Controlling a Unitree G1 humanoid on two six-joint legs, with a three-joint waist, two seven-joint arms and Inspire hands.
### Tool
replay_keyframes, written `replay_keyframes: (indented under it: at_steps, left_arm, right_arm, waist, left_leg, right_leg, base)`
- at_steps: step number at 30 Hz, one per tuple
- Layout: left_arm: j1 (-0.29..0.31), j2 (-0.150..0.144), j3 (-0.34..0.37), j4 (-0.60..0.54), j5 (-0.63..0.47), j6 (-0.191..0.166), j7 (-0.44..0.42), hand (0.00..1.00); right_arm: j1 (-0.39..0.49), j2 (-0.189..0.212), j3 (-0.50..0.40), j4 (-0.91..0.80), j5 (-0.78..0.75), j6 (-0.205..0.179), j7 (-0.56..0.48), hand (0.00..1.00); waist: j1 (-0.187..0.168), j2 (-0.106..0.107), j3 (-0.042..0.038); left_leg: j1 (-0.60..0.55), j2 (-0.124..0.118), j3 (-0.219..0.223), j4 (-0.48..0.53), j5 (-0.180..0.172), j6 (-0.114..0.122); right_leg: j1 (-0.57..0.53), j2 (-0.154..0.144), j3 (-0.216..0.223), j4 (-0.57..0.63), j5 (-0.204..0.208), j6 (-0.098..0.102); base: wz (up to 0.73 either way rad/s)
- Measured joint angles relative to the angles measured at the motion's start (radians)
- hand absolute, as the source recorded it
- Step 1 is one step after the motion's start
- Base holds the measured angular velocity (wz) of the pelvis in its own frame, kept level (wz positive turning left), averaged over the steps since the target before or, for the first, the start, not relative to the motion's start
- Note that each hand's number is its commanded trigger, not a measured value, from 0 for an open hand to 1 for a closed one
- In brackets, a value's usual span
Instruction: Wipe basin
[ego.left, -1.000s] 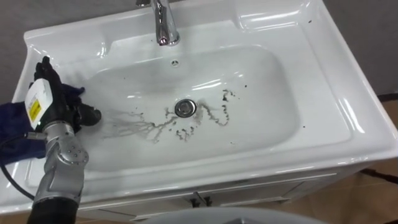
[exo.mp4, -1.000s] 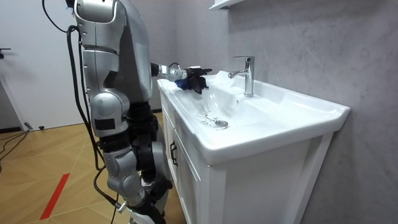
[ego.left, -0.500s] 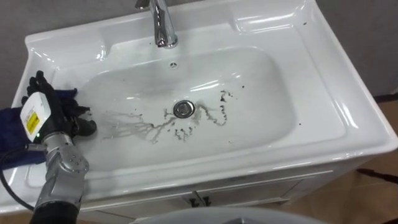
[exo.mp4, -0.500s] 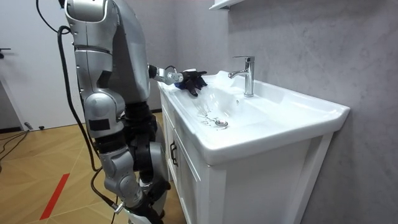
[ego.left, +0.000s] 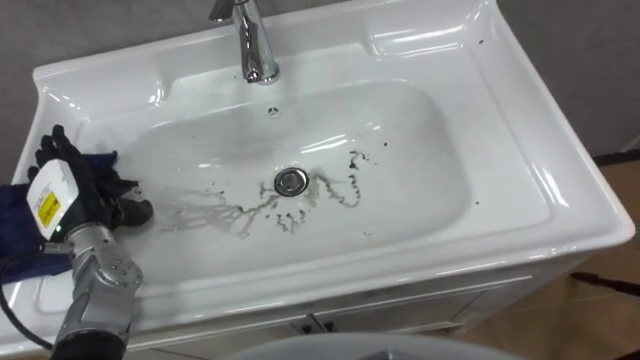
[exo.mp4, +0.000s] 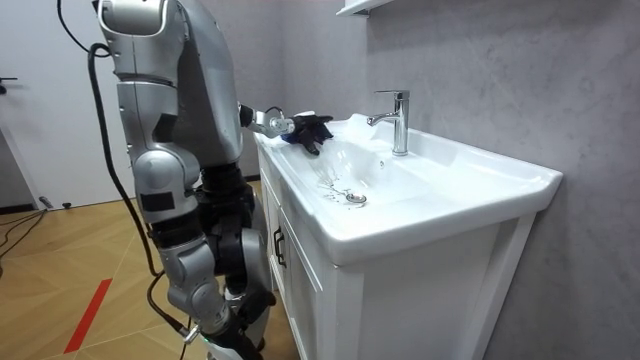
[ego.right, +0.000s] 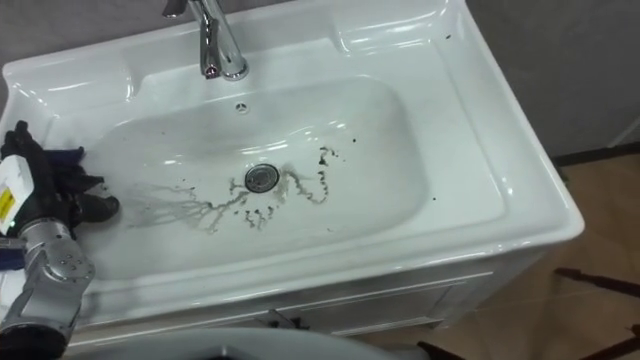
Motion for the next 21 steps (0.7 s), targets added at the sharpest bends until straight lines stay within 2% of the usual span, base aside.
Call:
replay_keyframes:
  at_steps: [3,5,14,21]
  left_arm:
    - [-0.001,-0.001,0.000,0.017,0.000,0.000,0.013,1.00]
    - [-0.001,-0.001,0.003,0.030,0.000,0.000,0.027,1.00]
    - [-0.001,-0.001,0.060,0.031,-0.008,-0.001,0.046,1.00]
    - [-0.002,-0.014,0.062,0.031,-0.048,-0.011,0.043,1.00]
  right_arm:
    - [-0.004,-0.003,0.001,0.000,0.003,0.012,0.000,0.00]
    - [-0.003,-0.005,0.002,0.001,0.004,0.018,0.000,0.00]
    - [-0.007,-0.005,0.004,0.002,0.010,0.041,0.000,0.00]
    - [-0.010,-0.005,0.008,-0.002,0.009,0.042,-0.001,0.00]
  waist:
    - [0.000,0.003,-0.0029]
    - [-0.001,0.005,-0.0106]
    - [0.000,-0.003,-0.0160]
    - [0.005,-0.008,-0.0180]
  left_leg:
    - [0.007,-0.001,0.001,-0.006,0.000,0.000]
    - [0.009,-0.002,0.001,-0.009,0.001,0.000]
    - [0.016,-0.002,-0.001,-0.015,0.006,-0.002]
    - [0.021,-0.002,-0.002,-0.018,0.006,-0.002]
  right_leg:
    - [0.000,0.000,0.007,-0.008,-0.001,0.000]
    - [0.001,0.000,0.010,-0.011,-0.001,0.000]
    - [0.005,0.000,0.010,-0.011,0.000,0.000]
    - [0.013,0.000,0.010,-0.017,0.000,0.000]
  base:
    - [-0.07]
    - [-0.08]
    - [0.00]
    - [0.00]
